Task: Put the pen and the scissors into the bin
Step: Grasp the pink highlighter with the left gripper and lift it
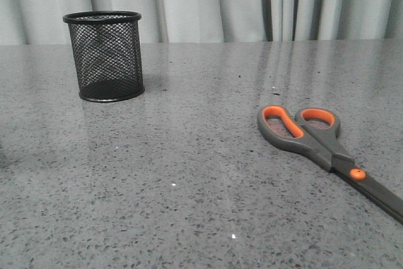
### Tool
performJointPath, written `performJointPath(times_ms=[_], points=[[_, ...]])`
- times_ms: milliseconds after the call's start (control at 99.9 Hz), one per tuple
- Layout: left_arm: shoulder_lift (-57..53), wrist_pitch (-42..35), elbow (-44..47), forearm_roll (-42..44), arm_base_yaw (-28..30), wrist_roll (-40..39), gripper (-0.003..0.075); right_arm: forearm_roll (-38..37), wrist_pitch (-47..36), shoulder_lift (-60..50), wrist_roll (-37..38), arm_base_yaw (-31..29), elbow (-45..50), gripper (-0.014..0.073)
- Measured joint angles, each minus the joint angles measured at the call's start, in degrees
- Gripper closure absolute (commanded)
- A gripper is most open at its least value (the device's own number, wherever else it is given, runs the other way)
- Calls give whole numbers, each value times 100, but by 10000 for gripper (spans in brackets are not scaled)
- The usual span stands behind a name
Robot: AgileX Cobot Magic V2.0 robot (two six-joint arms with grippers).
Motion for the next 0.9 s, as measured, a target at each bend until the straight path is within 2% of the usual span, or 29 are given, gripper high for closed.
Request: performJointPath(times_ms=[170,430,640,901], points=[[1355,583,-886,625,0,-406,465,-4,112,29,-7,0,-23,276],[2790,607,-1420,941,0,-484,465,-13,139,29,-7,0,-27,276],[3408,428,-1595,1227,0,-717,465,-17,152,29,-12,0,-27,276],[3572,49,-1615,1600,0,-790,465,-26,152,29,-26,0,-27,276]])
